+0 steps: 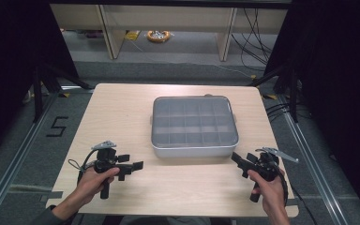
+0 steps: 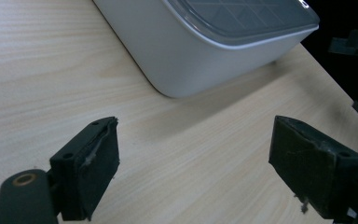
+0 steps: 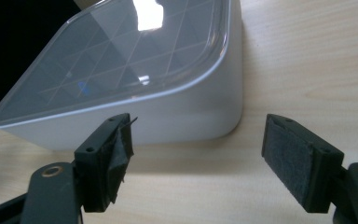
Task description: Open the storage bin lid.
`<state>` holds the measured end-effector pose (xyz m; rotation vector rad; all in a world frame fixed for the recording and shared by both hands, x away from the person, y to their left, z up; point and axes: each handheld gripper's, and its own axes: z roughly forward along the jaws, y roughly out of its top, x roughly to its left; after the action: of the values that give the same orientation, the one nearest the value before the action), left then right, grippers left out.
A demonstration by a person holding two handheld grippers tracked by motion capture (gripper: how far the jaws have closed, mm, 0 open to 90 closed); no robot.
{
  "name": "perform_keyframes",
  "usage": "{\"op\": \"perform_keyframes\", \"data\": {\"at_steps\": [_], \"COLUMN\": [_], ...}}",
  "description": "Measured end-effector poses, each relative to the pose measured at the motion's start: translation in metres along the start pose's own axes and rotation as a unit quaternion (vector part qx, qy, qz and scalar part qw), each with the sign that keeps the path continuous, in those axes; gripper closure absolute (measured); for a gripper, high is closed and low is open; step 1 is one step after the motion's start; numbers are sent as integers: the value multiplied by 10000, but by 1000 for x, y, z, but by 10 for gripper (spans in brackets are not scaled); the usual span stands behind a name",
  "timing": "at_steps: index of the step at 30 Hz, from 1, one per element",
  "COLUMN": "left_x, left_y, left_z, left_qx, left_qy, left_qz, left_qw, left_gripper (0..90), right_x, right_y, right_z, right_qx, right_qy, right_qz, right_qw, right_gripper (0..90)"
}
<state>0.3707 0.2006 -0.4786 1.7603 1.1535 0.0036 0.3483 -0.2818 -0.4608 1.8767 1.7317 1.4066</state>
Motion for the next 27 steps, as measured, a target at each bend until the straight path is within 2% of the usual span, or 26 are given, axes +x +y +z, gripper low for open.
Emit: {"op": "perform_keyframes", "data": {"at_steps": [2,5,7,9,10,11,12,13,14,15,17,19,21,22,23,24,26,27], "left_x": [1,2,2,1,1,1,2,2,3,4,4,4,5,5,5,5,7,10], "left_y": [4,14,20,25,28,30,33,35,37,38,42,48,51,54,61,61,68,76], "left_z": [0,3,5,6,7,8,10,11,12,14,16,18,19,21,24,24,27,31], "left_qx": [-72,-121,-101,-122,-122,-122,-128,-138,-118,-114,-72,-128,-139,-165,-231,-231,-279,-312], "left_qy": [67,-14,-18,-37,-23,41,12,58,26,-12,-13,-23,-42,-53,-51,-51,-25,5], "left_qz": [-21,-72,-80,-76,-57,-35,-29,-69,-72,-90,-90,-113,-103,-122,-133,-133,-142,-150], "left_qw": [9999,9999,9999,9999,9999,9999,9999,9999,9999,9999,9999,9999,9998,9998,9996,9996,9995,9994], "left_gripper": [155,159,161,163,164,165,166,167,168,168,169,170,172,172,181,184,187,203], "right_x": [0,-1,-1,-7,-8,-7,-8,-9,-5,-8,-8,-8,-7,-7,-9,-12,-13,-17], "right_y": [3,17,24,30,33,35,37,39,40,42,45,49,54,54,60,63,70,74], "right_z": [2,6,8,12,14,14,17,18,18,21,24,27,31,31,37,39,45,48], "right_qx": [-11,-79,-79,-203,-186,-157,-198,-188,-100,-236,-226,-267,-287,-287,-272,-311,-275,-331], "right_qy": [-20,95,49,53,20,36,62,68,160,103,118,153,139,139,126,154,140,165], "right_qz": [-5,-13,47,-277,-338,-250,-252,-337,13,-217,-218,-277,-130,-130,97,54,269,109], "right_qw": [10000,9999,9999,9994,9993,9996,9995,9992,9998,9994,9994,9991,9994,9994,9995,9994,9992,9993], "right_gripper": [256,259,261,261,261,260,260,258,256,253,243,242,241,241,247,250,274,296]}}
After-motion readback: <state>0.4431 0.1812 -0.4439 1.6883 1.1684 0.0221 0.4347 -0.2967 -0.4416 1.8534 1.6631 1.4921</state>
